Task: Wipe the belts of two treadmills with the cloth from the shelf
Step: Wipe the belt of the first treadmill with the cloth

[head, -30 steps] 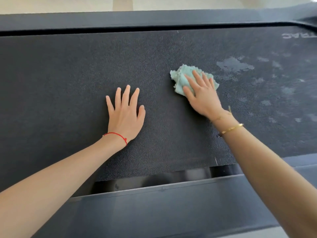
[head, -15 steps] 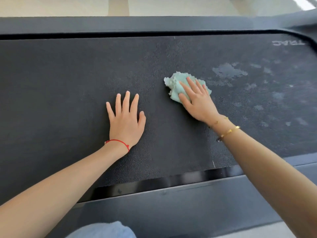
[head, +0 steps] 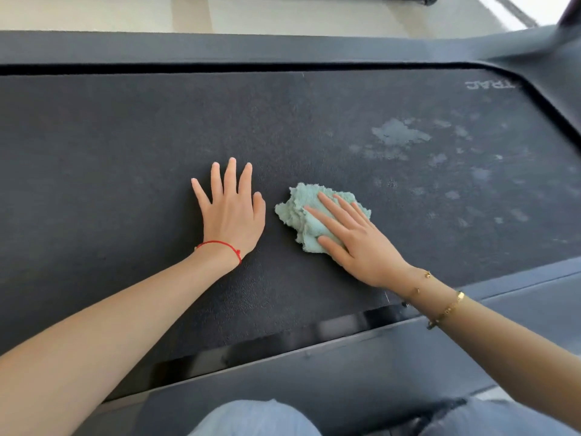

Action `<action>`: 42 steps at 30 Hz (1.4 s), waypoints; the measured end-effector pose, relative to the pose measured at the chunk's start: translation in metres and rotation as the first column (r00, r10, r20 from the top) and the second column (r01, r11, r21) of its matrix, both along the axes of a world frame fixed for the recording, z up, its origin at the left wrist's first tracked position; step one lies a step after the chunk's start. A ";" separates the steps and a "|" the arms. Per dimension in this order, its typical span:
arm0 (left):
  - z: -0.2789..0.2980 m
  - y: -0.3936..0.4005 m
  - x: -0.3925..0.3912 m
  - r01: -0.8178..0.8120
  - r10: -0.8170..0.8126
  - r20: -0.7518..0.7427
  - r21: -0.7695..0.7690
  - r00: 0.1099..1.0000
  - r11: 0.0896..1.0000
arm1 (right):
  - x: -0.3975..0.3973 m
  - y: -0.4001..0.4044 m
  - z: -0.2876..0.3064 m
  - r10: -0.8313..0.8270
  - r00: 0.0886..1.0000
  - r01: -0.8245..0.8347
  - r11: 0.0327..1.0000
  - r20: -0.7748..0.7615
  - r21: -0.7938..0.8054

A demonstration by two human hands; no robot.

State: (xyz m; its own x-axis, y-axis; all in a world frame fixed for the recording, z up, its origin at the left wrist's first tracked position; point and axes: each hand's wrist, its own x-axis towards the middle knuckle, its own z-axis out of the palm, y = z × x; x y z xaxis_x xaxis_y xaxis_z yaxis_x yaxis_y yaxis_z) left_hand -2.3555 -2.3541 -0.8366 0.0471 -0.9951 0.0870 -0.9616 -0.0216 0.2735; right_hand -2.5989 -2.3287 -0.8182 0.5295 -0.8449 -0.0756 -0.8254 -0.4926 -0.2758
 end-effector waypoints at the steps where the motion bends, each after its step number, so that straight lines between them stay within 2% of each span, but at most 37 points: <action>1: -0.001 -0.004 -0.001 -0.006 0.006 -0.006 -0.008 1.000 1.000 | -0.002 -0.015 -0.002 -0.017 1.000 0.017 1.000 0.010 -0.008; 7: -0.001 -0.023 -0.010 -0.056 0.056 -0.002 -0.027 0.998 0.998 | 0.006 -0.151 -0.009 -0.286 0.958 0.286 0.957 0.021 -0.042; 10: -0.001 -0.031 -0.022 -0.113 0.113 0.003 -0.018 0.994 0.993 | 0.024 -0.168 -0.015 -0.336 0.941 0.337 0.939 0.028 -0.062; 12: -0.003 -0.035 -0.031 -0.138 0.138 0.007 -0.006 0.990 0.990 | 0.020 -0.151 -0.016 -0.237 0.970 0.240 0.969 0.048 -0.059; 14: -0.007 -0.039 -0.038 -0.162 0.162 0.008 0.006 0.987 0.987 | 0.003 -0.128 -0.013 -0.071 0.994 0.077 0.994 0.077 -0.077; 16: -0.012 -0.041 -0.041 -0.186 0.186 0.026 0.002 0.982 0.983 | -0.020 -0.113 -0.011 0.094 0.993 -0.088 0.992 0.070 -0.085; 18: -0.014 -0.040 -0.042 -0.196 0.197 0.043 -0.019 0.979 0.980 | -0.038 -0.116 -0.010 0.188 0.980 -0.183 0.980 0.059 -0.079; 21: -0.014 -0.039 -0.044 -0.206 0.207 0.042 -0.025 0.977 0.978 | -0.044 -0.159 -0.013 0.131 0.989 -0.125 0.988 0.067 -0.090; 24: -0.012 -0.041 -0.047 -0.233 0.234 0.046 -0.024 0.971 0.972 | -0.018 -0.216 -0.017 -0.116 0.991 0.122 0.988 0.066 -0.097; 26: -0.012 -0.041 -0.048 -0.234 0.234 0.063 -0.012 0.970 0.972 | 0.010 -0.229 -0.019 -0.215 0.975 0.219 0.971 0.049 -0.100; 28: -0.011 -0.040 -0.047 -0.230 0.230 0.074 -0.014 0.970 0.973 | 0.027 -0.217 -0.021 -0.171 0.984 0.177 0.976 0.055 -0.125; 33: -0.010 -0.040 -0.047 -0.232 0.233 0.072 -0.025 0.970 0.972 | -0.001 -0.171 -0.015 0.149 0.986 -0.139 0.983 0.073 -0.118; 35: -0.010 -0.040 -0.047 -0.233 0.234 0.075 -0.018 0.969 0.972 | -0.022 -0.175 -0.014 0.170 0.983 -0.160 0.979 0.075 -0.125; 37: -0.009 -0.041 -0.047 -0.237 0.238 0.078 -0.017 0.968 0.971 | -0.035 -0.200 -0.017 0.083 0.994 -0.072 0.988 0.076 -0.137; 39: -0.008 -0.041 -0.048 -0.237 0.238 0.077 -0.017 0.968 0.971 | -0.033 -0.233 -0.020 -0.077 0.995 0.085 0.987 0.063 -0.133; 42: -0.008 -0.042 -0.047 -0.237 0.238 0.084 -0.026 0.968 0.971 | 0.002 -0.274 -0.020 -0.261 0.964 0.265 0.957 0.045 -0.119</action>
State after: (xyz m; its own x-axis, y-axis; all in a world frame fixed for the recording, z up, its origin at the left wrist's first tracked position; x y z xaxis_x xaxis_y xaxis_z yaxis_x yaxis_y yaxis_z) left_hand -2.4028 -2.3958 -0.8449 0.2735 -0.9548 0.1166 -0.9494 -0.2485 0.1921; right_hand -2.5972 -2.6030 -0.8382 0.2876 -0.9565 0.0494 -0.9231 -0.2906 -0.2518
